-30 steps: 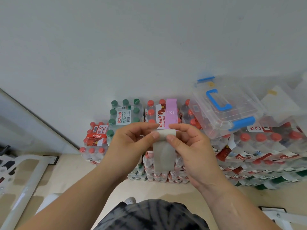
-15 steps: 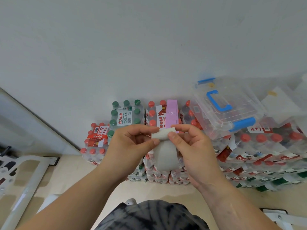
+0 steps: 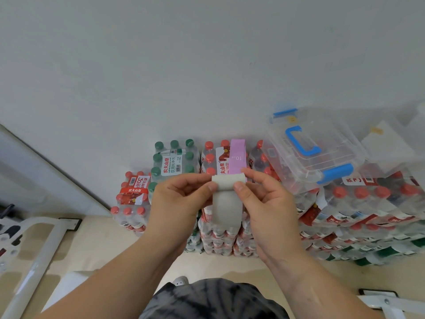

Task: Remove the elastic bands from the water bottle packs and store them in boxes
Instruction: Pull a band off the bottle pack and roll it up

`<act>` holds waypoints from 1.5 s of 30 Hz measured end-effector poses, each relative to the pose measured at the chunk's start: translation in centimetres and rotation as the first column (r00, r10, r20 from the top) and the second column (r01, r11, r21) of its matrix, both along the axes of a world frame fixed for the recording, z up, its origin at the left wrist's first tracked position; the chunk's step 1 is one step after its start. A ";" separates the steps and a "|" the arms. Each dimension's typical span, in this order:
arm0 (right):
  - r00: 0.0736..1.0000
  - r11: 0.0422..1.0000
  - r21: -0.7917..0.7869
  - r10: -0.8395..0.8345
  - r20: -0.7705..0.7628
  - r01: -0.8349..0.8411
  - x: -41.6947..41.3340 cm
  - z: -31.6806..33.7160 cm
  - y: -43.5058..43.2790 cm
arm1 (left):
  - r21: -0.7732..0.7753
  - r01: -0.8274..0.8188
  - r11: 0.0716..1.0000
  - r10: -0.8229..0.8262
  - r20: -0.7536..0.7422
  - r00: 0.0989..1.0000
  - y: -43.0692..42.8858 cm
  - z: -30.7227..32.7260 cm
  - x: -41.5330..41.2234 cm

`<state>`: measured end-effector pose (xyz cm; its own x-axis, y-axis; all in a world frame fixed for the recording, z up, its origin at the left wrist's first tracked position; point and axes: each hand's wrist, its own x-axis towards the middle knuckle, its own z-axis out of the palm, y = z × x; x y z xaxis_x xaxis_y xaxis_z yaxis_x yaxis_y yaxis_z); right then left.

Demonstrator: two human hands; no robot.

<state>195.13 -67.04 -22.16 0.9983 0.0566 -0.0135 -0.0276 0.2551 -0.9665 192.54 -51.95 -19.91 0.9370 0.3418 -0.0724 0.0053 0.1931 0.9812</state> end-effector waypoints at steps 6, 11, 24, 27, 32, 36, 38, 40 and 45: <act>0.997 0.997 -0.056 -0.058 0.054 0.061 -0.4 -0.4 0.4 | 0.144 0.007 0.990 -0.005 -0.009 1.000 -0.3 -0.3 0.0; 0.998 1.000 -0.016 -0.001 0.066 0.002 -0.8 -0.3 0.3 | 0.176 0.052 0.983 -0.053 -0.003 0.999 -0.2 0.5 0.3; 0.998 0.997 -0.034 0.067 0.012 -0.067 0.3 0.0 -0.9 | 0.163 0.107 0.981 -0.117 0.056 0.992 -0.3 0.1 0.2; 0.998 0.997 -0.042 0.066 -0.015 -0.067 0.1 -0.1 -0.9 | 0.170 0.080 0.982 -0.092 0.062 0.994 -0.4 0.0 0.1; 0.995 0.990 -0.104 0.099 -0.002 -0.099 0.4 -0.3 -1.3 | 0.208 0.026 0.978 -0.038 0.056 0.998 -0.2 -0.2 0.0; 0.992 0.989 -0.081 0.125 -0.013 -0.125 0.6 -0.2 -1.5 | 0.246 -0.011 0.969 -0.006 0.065 0.998 -0.4 -0.1 0.2; 0.991 0.989 -0.069 0.131 -0.034 -0.133 0.6 -0.1 -1.4 | 0.221 -0.023 0.975 0.007 0.074 0.997 -0.5 -0.1 0.3; 0.990 0.989 -0.068 0.127 -0.061 -0.131 0.5 -0.1 -1.4 | 0.177 -0.033 0.984 0.019 0.076 0.997 -0.5 0.0 0.3; 0.988 0.984 -0.113 0.129 -0.089 -0.138 0.1 -0.2 -1.1 | 0.137 -0.053 0.989 0.042 0.087 0.995 -0.9 0.1 0.3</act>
<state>195.26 -68.14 -22.36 0.9772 0.1824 -0.1088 -0.1332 0.1277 -0.9828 192.85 -52.87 -19.81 0.9202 0.3873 0.0571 -0.0842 0.0534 0.9950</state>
